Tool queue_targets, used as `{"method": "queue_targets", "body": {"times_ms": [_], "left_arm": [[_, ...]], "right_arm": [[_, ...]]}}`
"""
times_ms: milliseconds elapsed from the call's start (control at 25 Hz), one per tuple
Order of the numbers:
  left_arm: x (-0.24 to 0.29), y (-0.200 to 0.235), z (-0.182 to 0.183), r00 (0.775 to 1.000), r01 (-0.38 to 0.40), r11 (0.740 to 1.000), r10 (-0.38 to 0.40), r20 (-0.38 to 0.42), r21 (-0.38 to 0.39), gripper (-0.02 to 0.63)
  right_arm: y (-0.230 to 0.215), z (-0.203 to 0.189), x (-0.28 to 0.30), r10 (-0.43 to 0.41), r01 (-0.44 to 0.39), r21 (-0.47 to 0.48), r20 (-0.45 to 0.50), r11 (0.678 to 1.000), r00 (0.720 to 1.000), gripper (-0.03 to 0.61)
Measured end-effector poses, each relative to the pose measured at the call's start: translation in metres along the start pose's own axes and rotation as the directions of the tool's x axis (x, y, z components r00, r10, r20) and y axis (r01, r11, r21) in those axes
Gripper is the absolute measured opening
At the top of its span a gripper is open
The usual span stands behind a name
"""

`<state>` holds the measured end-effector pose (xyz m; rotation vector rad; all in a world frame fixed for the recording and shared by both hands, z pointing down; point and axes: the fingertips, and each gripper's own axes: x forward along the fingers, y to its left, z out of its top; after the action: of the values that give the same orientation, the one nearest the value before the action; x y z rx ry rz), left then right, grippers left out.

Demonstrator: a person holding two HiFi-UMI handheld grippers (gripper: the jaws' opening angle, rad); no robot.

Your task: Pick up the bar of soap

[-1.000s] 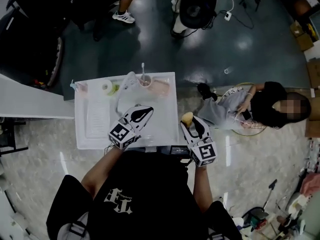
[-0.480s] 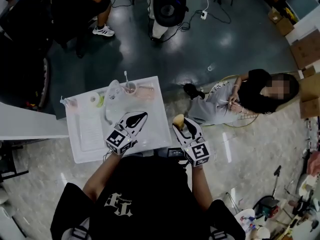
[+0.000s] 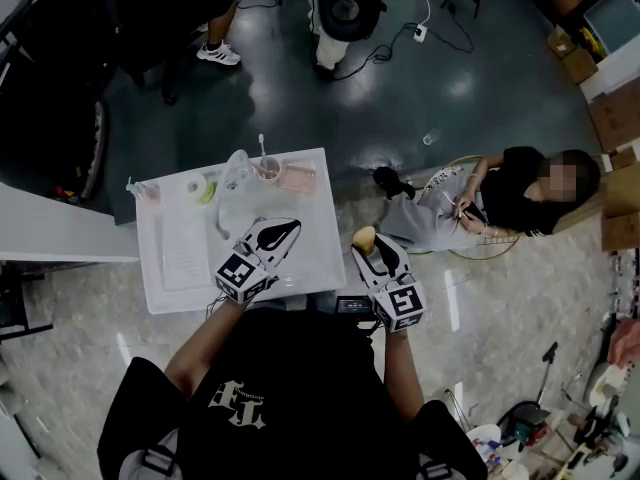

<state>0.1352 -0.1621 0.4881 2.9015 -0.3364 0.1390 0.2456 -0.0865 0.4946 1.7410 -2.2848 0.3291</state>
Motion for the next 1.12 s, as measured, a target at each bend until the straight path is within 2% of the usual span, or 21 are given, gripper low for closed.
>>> {"method": "queue_targets", "body": {"times_ms": [1120], "left_arm": [[-0.017,0.007,-0.004,1.000,-0.027,1.000,0.027,-0.010,0.004,0.008]], "right_arm": [[0.001,-0.008,0.010,0.027,-0.028,-0.030,-0.042,0.999,0.999,0.187]]}}
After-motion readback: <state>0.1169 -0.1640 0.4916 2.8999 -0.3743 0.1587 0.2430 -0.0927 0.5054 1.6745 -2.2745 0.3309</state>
